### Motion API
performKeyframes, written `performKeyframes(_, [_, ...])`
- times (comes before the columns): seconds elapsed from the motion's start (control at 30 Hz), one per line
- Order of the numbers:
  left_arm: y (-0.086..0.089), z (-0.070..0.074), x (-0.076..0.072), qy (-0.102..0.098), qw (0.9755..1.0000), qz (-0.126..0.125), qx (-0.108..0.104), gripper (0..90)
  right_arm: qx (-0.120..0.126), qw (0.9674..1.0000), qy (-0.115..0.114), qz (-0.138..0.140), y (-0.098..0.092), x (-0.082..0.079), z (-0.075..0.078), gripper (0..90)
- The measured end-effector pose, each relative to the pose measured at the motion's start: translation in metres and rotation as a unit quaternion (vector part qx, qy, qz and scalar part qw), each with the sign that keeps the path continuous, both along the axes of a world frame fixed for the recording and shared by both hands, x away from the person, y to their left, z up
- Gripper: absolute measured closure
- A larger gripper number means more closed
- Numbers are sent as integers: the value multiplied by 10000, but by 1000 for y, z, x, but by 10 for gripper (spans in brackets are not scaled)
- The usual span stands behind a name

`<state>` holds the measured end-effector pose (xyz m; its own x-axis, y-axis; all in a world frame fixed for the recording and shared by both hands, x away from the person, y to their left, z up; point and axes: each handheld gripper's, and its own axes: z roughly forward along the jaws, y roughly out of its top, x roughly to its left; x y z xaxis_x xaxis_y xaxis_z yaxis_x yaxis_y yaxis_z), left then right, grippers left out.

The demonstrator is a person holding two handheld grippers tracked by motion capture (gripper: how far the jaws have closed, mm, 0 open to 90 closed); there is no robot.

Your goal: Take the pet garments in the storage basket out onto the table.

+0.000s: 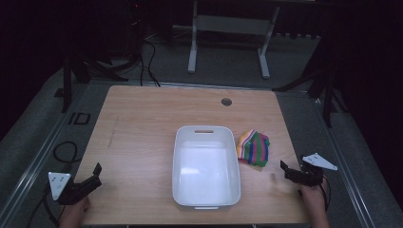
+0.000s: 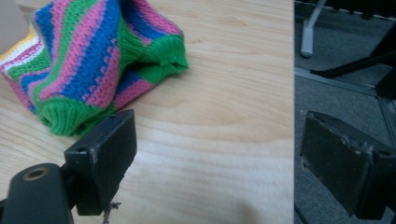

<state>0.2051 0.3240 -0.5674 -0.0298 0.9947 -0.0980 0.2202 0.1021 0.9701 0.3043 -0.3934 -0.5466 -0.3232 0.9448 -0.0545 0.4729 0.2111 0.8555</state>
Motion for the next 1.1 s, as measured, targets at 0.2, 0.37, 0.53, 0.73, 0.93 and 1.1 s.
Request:
performKeyframes(0.2, [0, 0, 0, 0, 10000, -3, 8, 9, 49, 9986, -222, -480, -6, -17, -4, 113])
performKeyframes(0.37, [0, 0, 0, -2, 10000, -3, 11, 9, 42, 9975, -259, -661, -7, -24, -8, 113])
performKeyframes(0.53, [0, 0, 0, -2, 10000, -2, 10, 9, -2, 9952, -436, -880, -4, -31, -9, 113])
performKeyframes(0.73, [0, 0, 0, -5, 10000, -2, 5, 9, 44, 9914, -637, -1142, -5, -36, -10, 113])
performKeyframes(0.93, [0, 0, 0, -11, 10000, -2, 5, 9, 47, 9903, -703, -1197, -6, -36, -10, 114])
performKeyframes(1.1, [0, 0, 0, -6, 10000, -7, -6, 9, 43, 9904, -668, -1209, -7, -36, -10, 128])
